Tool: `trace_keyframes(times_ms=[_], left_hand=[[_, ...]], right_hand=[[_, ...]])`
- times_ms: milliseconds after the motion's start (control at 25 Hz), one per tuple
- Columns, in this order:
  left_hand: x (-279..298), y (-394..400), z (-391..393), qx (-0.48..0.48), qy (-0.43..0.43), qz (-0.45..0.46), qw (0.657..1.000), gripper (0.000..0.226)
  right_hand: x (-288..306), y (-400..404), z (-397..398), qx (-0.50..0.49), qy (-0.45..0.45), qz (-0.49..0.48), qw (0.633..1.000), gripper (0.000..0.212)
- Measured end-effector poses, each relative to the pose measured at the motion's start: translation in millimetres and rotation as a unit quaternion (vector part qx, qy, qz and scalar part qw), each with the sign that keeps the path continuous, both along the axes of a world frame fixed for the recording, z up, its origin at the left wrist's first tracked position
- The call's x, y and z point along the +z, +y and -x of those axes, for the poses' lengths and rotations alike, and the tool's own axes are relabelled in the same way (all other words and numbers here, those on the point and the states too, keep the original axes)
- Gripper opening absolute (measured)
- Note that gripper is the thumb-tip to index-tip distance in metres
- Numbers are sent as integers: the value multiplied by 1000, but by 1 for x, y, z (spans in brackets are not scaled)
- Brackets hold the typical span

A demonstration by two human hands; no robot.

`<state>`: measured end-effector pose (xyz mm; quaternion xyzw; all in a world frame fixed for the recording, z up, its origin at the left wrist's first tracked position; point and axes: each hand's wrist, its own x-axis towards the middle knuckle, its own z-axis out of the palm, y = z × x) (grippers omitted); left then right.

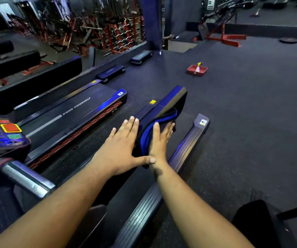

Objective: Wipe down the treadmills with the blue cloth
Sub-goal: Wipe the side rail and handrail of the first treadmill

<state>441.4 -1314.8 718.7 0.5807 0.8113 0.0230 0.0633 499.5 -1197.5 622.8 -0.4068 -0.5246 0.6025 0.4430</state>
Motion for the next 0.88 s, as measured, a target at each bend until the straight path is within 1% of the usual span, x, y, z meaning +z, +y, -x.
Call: trace_keyframes(times_ms=[80,160,200,240,280,320,360,400,440,520,600,640,680,720,800,840,880], left_hand=[[0,0,0,1,-1,4,1000,132],[0,0,1,3,-3,4,1000,132],[0,0,2,3,-4,4,1000,132],[-1,0,3,2,-5,4,1000,133],[-2,1,3,0,-4,3,1000,133],[-3,1,3,-1,-2,-1,1000,134],[-3,1,4,-1,-1,-4,1000,134],[-4,1,4,0,-1,-5,1000,134],[-4,0,3,0,1,-3,1000,135],[-3,0,2,4,5,0,1000,135],[-3,0,3,7,5,-1,1000,135],[-3,1,3,7,1,-3,1000,135],[-2,0,3,9,-5,-5,1000,135],[-2,-1,1,11,-11,-9,1000,134],[0,-3,1,19,-19,-24,999,133],[1,-3,1,25,-23,-34,999,131],[2,-4,1,27,-23,-41,999,129]], right_hand=[[9,51,4,-37,14,17,999,72],[25,114,5,-68,-22,87,994,76],[30,124,5,-71,-22,93,993,76],[32,115,5,-74,-43,68,994,74],[33,91,4,-67,-73,2,995,72],[29,60,2,-46,-87,-83,992,70],[21,33,-3,-10,-95,-167,981,68],[18,21,-10,33,-115,-228,966,66],[18,29,-16,55,-148,-264,952,64],[34,81,-18,62,-226,-294,926,57],[60,133,-12,59,-332,-269,902,50],[71,141,-9,55,-373,-247,893,49],[75,133,-5,50,-391,-242,887,47],[72,114,-3,57,-388,-263,882,46],[60,60,-12,103,-336,-348,869,51],[52,39,-25,137,-316,-388,855,55],[46,33,-35,159,-321,-430,828,59]])
